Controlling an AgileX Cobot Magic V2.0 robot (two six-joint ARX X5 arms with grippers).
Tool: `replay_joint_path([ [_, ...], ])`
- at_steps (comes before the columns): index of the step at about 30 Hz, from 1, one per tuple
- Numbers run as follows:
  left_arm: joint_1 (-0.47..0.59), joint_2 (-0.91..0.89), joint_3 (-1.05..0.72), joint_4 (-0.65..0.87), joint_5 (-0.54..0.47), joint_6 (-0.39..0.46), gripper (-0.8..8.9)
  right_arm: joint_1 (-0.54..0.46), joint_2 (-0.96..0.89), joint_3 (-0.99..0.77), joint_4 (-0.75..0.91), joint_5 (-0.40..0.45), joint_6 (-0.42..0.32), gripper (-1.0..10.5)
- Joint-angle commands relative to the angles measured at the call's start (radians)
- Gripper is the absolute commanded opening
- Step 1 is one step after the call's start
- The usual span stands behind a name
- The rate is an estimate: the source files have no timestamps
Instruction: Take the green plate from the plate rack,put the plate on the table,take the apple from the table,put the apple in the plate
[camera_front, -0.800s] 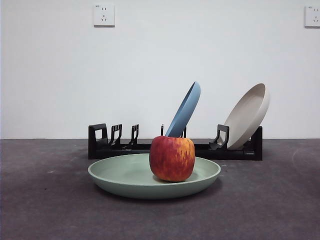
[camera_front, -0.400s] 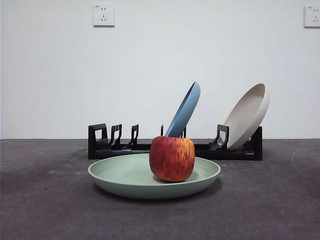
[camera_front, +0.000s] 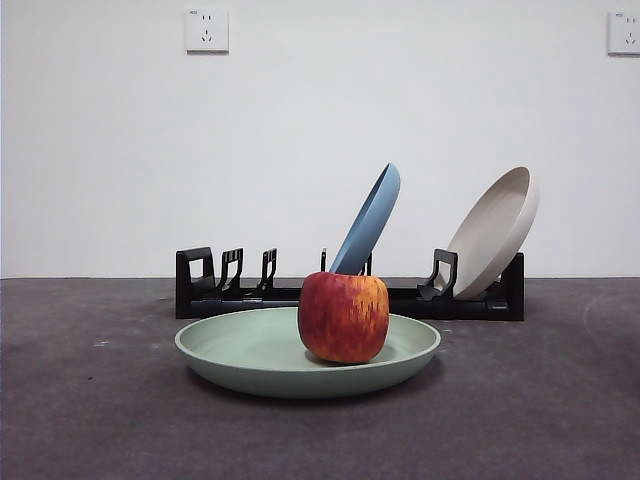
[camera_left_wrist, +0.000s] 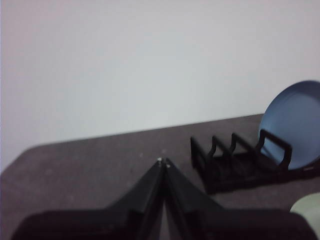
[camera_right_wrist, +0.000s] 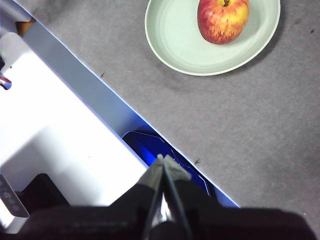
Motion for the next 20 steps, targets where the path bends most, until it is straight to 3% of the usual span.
replay_joint_path([
  [1,0.018,-0.021,-0.05,0.007,-0.001,-0.039,-0.03,0.002,-0.002,-0.003,0.002,0.001,0.006,-0.1],
  [20,0.074,-0.093,-0.136,-0.223,0.0,-0.09,-0.03,0.002,-0.002,-0.003,0.002,0.002,0.006,-0.1],
])
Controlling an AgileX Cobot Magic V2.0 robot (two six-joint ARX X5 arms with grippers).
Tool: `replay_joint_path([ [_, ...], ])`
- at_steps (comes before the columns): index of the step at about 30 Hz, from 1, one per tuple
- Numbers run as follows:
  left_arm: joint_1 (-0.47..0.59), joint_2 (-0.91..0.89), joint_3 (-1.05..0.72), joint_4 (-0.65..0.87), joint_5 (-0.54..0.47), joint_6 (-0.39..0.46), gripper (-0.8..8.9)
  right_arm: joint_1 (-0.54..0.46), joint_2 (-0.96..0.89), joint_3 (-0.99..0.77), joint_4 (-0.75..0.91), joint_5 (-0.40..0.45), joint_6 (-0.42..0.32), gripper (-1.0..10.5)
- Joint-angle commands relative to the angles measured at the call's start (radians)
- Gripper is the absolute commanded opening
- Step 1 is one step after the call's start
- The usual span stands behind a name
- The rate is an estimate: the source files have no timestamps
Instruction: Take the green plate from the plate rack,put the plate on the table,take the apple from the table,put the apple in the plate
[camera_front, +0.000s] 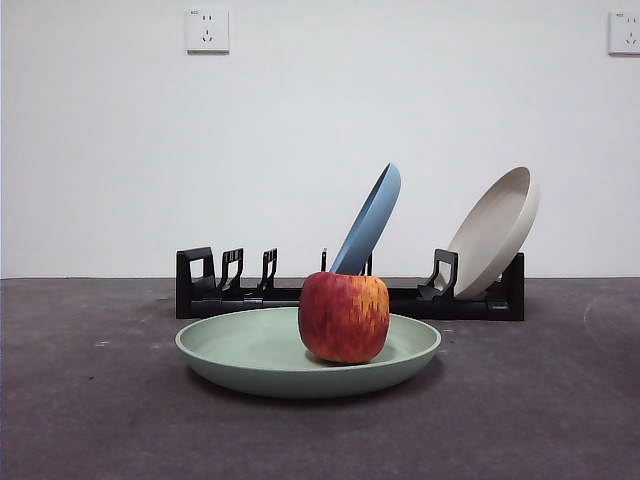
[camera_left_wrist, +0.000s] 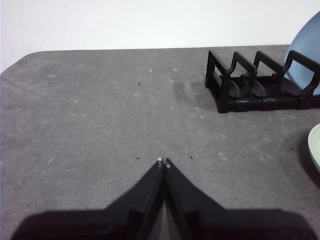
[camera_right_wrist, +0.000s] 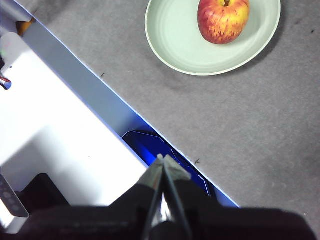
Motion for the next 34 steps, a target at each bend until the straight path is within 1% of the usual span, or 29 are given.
replay_joint_path([
  [1,0.003,-0.004,-0.014,0.0,0.0,-0.014,-0.03,0.002,-0.003,-0.003,0.002,0.001,0.006,-0.1],
  [24,0.003,-0.003,-0.014,0.001,-0.001,-0.013,-0.03,-0.004,-0.005,-0.003,0.002,0.004,0.006,-0.1],
  [25,0.003,-0.003,-0.014,0.001,-0.001,-0.013,-0.03,-0.02,-0.014,-0.003,0.003,0.006,-0.006,-0.1],
  [26,0.003,-0.003,-0.014,0.001,-0.001,-0.013,-0.03,-0.043,-0.029,-0.003,0.011,0.007,-0.053,-0.1],
  [28,0.003,-0.003,-0.014,0.001,-0.001,-0.013,-0.03,-0.099,-0.063,-0.005,0.042,-0.002,-0.098,-0.1],
  [30,0.003,-0.003,-0.014,0.001,-0.001,-0.013,-0.03,-0.172,-0.114,-0.015,0.124,-0.004,-0.098,-0.1],
  [33,0.003,-0.003,-0.014,0.001,-0.001,-0.013,-0.03,-0.308,-0.208,-0.058,0.268,-0.058,-0.097,-0.1],
  [34,0.003,-0.003,-0.014,0.001,-0.001,-0.013,-0.03,-0.358,-0.243,-0.082,0.312,-0.059,-0.099,-0.1],
])
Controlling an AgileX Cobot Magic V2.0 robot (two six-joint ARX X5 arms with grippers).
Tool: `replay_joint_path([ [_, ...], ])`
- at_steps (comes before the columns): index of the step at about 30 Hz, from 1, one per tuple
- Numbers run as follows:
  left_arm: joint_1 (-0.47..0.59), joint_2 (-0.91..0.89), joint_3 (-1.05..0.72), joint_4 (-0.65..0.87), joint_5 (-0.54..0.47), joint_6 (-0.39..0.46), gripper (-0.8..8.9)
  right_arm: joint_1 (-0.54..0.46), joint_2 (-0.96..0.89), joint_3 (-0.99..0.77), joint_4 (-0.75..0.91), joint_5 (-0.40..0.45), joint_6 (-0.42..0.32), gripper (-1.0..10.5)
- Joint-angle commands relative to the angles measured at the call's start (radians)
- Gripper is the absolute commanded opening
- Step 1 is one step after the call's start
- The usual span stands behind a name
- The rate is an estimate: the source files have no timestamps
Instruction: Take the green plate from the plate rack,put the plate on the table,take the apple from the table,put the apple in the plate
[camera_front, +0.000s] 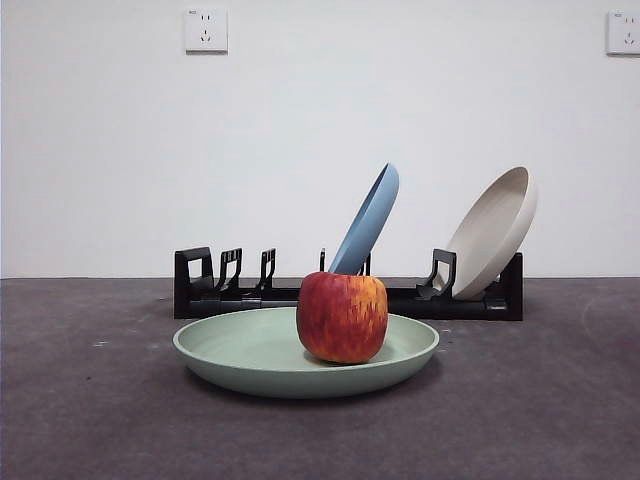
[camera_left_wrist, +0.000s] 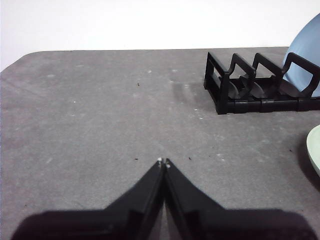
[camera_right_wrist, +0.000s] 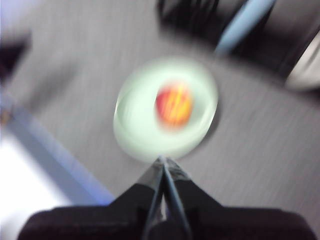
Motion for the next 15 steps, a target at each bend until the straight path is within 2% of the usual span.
replay_joint_path([
  [1,0.003,-0.003,-0.014,0.001,-0.001,-0.006,-0.03,-0.131,-0.089,-0.073,0.107,-0.011,-0.021,-0.1],
  [4,0.003,-0.003,-0.014,0.001,-0.001,-0.006,-0.03,-0.249,-0.19,-0.182,0.225,-0.009,-0.058,0.0],
  [8,0.003,-0.003,-0.014,0.001,-0.001,-0.006,-0.03,-0.359,-0.328,-0.399,0.437,-0.008,-0.035,0.0],
  [12,0.003,-0.003,-0.014,0.002,-0.001,-0.006,-0.03,-0.416,-0.449,-0.63,0.645,-0.006,0.016,0.0],
  [15,0.003,-0.003,-0.014,0.002,-0.001,-0.006,-0.03,-0.431,-0.517,-0.764,0.736,-0.002,0.042,0.0],
])
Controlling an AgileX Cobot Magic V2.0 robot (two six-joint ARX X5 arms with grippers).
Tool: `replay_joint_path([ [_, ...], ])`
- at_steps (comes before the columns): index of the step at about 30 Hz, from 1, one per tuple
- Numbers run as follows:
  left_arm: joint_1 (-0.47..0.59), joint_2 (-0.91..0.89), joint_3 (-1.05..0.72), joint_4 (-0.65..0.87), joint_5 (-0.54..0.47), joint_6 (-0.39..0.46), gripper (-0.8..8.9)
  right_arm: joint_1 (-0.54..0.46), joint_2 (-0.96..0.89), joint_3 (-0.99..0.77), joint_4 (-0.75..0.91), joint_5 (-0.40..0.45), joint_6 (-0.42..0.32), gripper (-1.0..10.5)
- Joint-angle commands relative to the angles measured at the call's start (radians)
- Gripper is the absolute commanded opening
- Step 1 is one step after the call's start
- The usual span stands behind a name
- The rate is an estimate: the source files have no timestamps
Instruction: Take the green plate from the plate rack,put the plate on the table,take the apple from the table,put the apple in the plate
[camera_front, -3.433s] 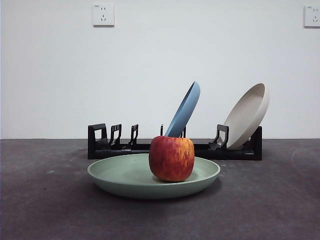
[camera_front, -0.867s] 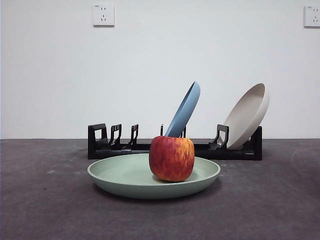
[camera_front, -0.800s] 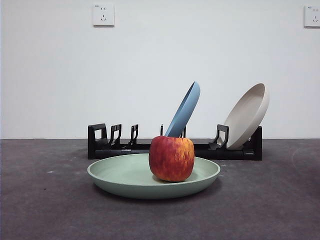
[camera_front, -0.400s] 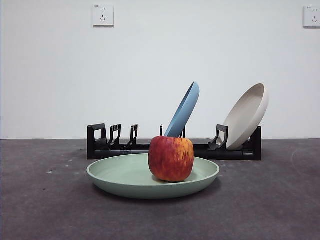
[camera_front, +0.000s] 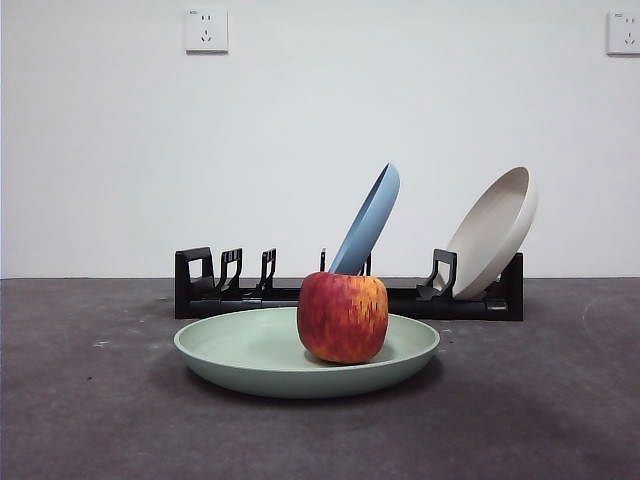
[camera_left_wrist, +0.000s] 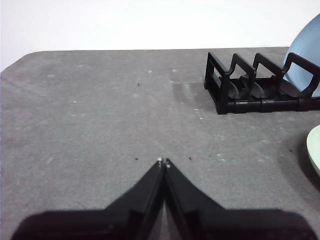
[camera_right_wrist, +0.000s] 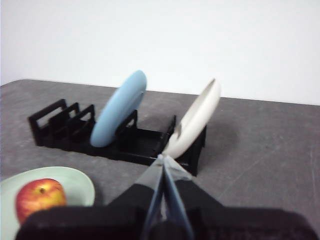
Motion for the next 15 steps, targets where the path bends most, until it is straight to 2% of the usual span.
replay_joint_path([
  [1,0.003,-0.003,-0.014,0.001,-0.001,-0.006,-0.03,-0.009,-0.06,-0.134,0.075,0.004,0.042,0.0],
  [8,0.003,-0.003,-0.014,0.001,-0.001,-0.006,-0.03,-0.009,-0.157,-0.292,0.105,0.005,0.058,0.0],
  [15,0.003,-0.003,-0.014,0.001,-0.001,-0.006,-0.03,-0.009,-0.187,-0.336,0.092,0.006,0.058,0.0],
])
